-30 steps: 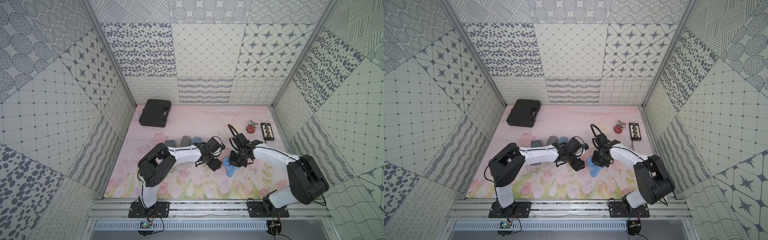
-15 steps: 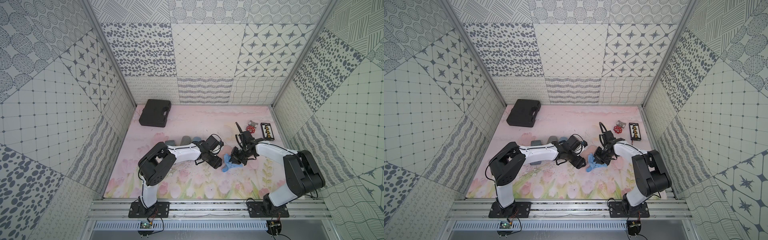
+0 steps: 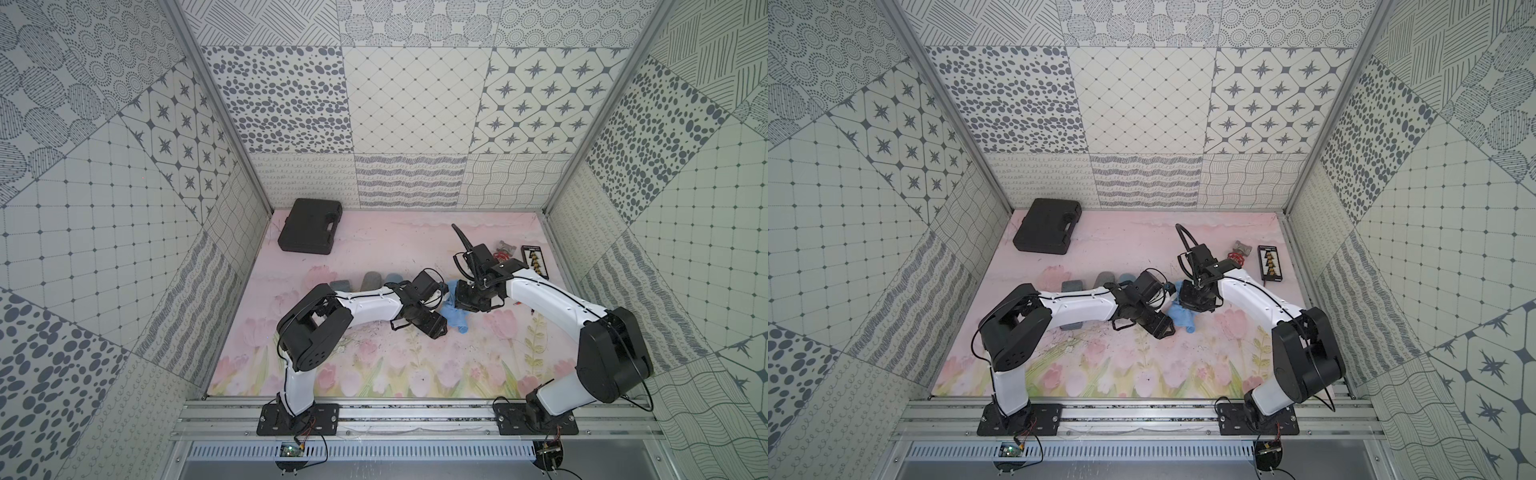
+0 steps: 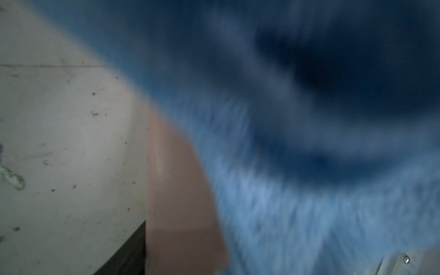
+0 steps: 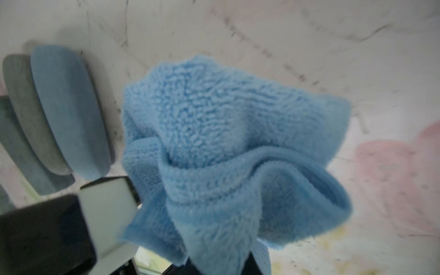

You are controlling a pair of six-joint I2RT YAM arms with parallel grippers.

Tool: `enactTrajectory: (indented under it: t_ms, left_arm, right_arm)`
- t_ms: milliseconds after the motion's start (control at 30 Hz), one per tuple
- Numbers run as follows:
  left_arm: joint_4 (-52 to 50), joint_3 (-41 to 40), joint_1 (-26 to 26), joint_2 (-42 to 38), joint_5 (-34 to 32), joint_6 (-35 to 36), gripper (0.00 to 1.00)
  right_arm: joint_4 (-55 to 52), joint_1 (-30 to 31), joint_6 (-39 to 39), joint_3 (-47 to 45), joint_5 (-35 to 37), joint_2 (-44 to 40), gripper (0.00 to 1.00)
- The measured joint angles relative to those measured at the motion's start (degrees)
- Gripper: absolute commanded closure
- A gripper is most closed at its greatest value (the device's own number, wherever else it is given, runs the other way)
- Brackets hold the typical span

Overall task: Wipe the eyeglass case
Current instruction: Wipe the dirt from the eyeglass case.

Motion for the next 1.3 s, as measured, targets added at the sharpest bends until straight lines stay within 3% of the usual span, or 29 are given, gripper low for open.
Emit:
enactTrajectory:
  t_ms: [133, 233, 333, 467, 600, 700, 833, 1033, 1300]
  left_arm:
    - [0.57, -0.2, -0.02, 0.07, 0.22, -1.57, 0.81]
    - [1.11, -0.46, -0.02, 0.02, 0.42, -2.43, 0.8]
    - [1.55, -0.76, -0.02, -0.15, 0.74, -3.08, 0.75]
    - [1.57, -0.74, -0.02, -0.17, 1.03, -4.11, 0.62]
    - [1.2, -0.28, -0.02, -0.02, 1.33, -4.98, 0.45]
    - [0.28, 0.5, -0.02, 0.13, 1.77, -5.86, 0.35]
    - [-0.83, 1.42, -0.02, 0.13, 2.27, -7.08, 0.3]
    - [-1.46, 1.7, -0.02, 0.13, 3.13, -8.2, 0.19]
    - [-2.29, 0.2, -0.02, -0.63, 6.62, -9.46, 0.13]
  right_arm:
    - [6.27, -2.78, 3.93, -4.81, -8.39, 1.79, 1.0]
    - [6.21, -7.69, 1.57, -3.1, -9.29, 3.96, 1.0]
    - [2.43, -10.69, -3.76, 2.54, -0.83, 6.64, 1.0]
    - [-4.96, -11.8, -10.91, 7.43, 14.36, 7.26, 1.0]
    - [-11.96, -12.33, -14.01, 7.23, 19.32, 3.21, 1.0]
    - [-13.68, -12.33, -13.9, 4.72, 18.14, -1.79, 1.0]
    - [-12.92, -12.33, -11.74, -1.79, 13.53, -4.0, 1.0]
    - [-8.11, -12.33, -8.72, -4.2, 7.39, 2.95, 1.0]
    - [-5.25, -12.33, -9.2, 3.5, 3.89, 10.78, 1.0]
